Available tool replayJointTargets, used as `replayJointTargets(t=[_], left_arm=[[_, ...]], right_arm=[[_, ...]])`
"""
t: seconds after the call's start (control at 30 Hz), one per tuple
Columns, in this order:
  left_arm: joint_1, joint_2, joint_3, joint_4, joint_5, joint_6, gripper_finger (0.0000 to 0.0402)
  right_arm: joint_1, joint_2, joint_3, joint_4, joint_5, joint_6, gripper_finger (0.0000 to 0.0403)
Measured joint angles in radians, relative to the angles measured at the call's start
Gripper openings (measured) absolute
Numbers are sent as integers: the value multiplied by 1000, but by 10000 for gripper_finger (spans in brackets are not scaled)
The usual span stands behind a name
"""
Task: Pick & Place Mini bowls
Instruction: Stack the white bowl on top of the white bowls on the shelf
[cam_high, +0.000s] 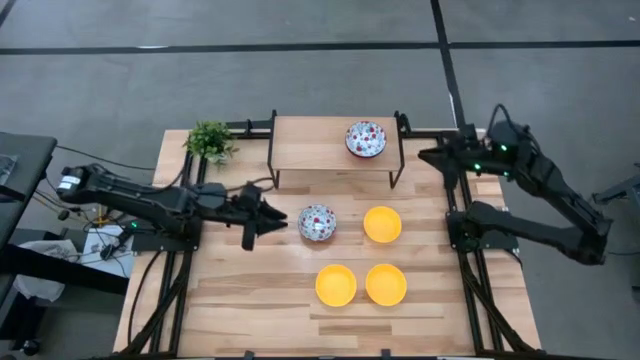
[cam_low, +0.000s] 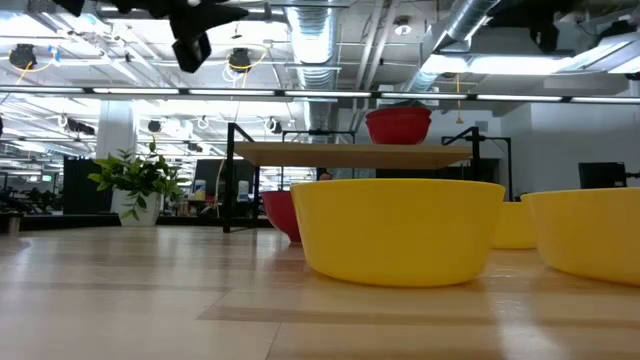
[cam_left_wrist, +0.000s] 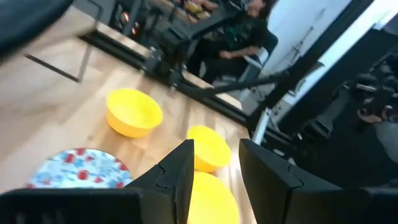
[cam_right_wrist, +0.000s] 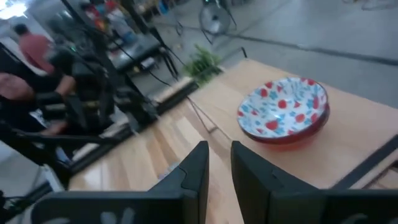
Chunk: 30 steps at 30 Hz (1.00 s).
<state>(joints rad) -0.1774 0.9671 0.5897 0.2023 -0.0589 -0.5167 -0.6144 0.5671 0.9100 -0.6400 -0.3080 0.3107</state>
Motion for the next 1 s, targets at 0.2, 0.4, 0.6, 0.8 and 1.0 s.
replayJointTargets(t=[0.2, 0.4, 0.6, 0.8, 1.0], left_arm=[[-39, 136, 80, 2, -24, -74, 127], [-66, 264, 111, 0, -138, -280, 127], [-67, 373, 111, 0, -272, -582, 127], [-67, 404, 111, -1, -292, -745, 127], [-67, 380, 111, 7, -285, -760, 127]], right_arm=[[41, -147, -80, 44, 47, 73, 56], [66, -212, -96, 45, 49, 84, 56], [94, -222, -97, 46, 34, 84, 56], [136, -221, -97, 43, 8, 74, 56], [172, -221, -97, 42, -1, 47, 56]])
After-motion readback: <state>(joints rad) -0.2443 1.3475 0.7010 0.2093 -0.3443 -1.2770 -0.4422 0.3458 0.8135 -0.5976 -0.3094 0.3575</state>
